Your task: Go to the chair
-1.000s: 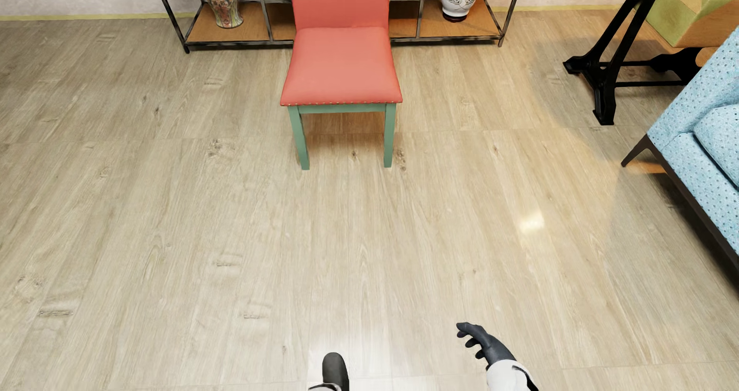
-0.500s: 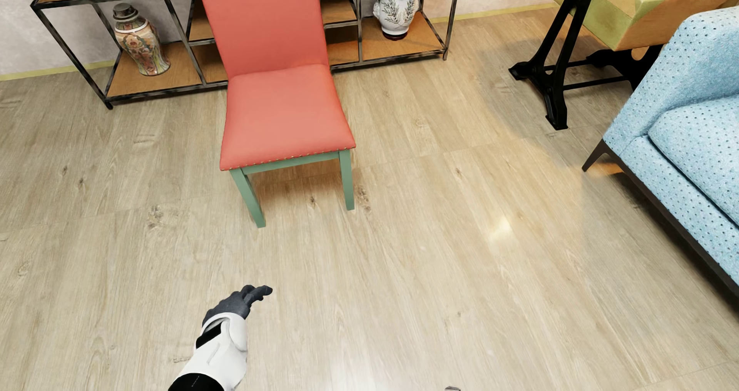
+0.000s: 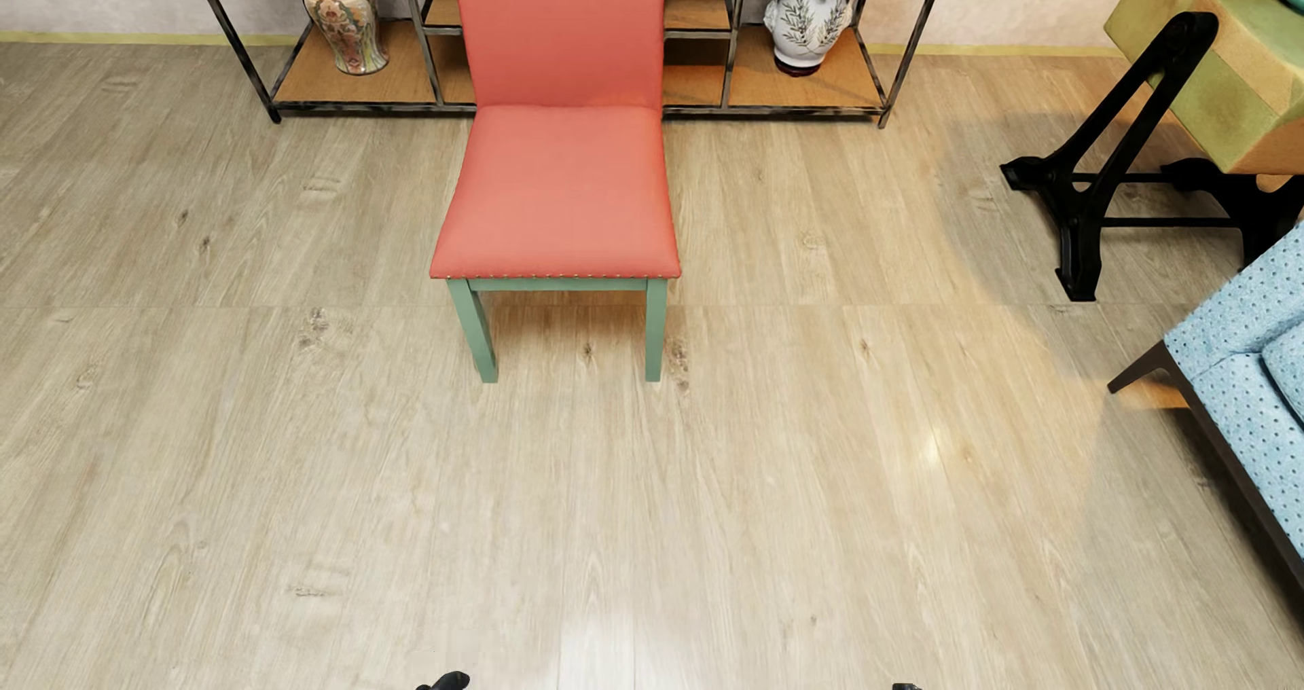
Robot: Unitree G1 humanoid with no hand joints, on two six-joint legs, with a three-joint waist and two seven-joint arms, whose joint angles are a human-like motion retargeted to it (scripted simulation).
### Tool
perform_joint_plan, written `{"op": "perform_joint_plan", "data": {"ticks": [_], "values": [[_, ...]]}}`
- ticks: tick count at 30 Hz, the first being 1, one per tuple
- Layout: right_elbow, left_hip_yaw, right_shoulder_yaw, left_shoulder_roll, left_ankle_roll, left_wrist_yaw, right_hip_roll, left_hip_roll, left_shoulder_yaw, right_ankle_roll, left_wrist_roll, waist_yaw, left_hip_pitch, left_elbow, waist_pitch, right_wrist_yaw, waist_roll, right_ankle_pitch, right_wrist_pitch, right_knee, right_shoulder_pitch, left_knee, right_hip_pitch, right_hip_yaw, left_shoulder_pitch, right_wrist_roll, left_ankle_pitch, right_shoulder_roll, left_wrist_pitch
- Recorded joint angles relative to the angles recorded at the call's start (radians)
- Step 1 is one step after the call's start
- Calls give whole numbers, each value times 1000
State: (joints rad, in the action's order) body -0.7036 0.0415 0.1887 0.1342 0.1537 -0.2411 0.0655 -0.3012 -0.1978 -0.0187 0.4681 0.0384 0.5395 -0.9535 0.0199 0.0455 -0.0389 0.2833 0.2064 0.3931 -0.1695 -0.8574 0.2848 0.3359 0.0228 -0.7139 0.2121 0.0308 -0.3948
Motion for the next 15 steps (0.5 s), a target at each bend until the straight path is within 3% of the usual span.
{"op": "perform_joint_plan", "data": {"ticks": [1,2,4,6,8,11,15], "values": [[12,10,2,-20,-23,7,-2,18,59,-3,-59,-3,-55,-27,-6,0,-6,-8,-20,-28,5,126,-14,-9,-47,4,-14,20,-35],[21,70,4,-25,-52,59,-5,9,49,-8,-63,-5,-114,-39,-12,5,-12,-11,-32,-43,13,209,-24,-18,-92,8,29,30,-60],[42,154,19,17,-70,224,-3,15,-77,-18,16,-15,-220,-29,-25,14,-21,-23,-49,-75,21,357,-44,-40,-184,23,56,48,-5],[47,182,65,46,-65,295,17,43,-141,-29,62,-25,-272,-13,-33,49,-18,-29,-43,-84,16,443,-53,-49,-244,56,28,30,20],[13,191,77,50,-70,309,45,73,-184,-40,103,-30,-298,3,-37,55,-11,-26,-24,-86,12,486,-63,-45,-255,65,14,9,-2],[-73,171,31,48,-81,296,89,117,-203,-56,119,-37,-320,10,-37,-32,-3,-11,4,-71,-1,503,-88,-19,-201,2,18,11,-20],[-157,139,12,31,-94,235,134,157,-201,-72,130,-45,-326,86,-37,-103,8,3,66,-45,-5,485,-112,13,-92,-41,32,-3,17]]}}
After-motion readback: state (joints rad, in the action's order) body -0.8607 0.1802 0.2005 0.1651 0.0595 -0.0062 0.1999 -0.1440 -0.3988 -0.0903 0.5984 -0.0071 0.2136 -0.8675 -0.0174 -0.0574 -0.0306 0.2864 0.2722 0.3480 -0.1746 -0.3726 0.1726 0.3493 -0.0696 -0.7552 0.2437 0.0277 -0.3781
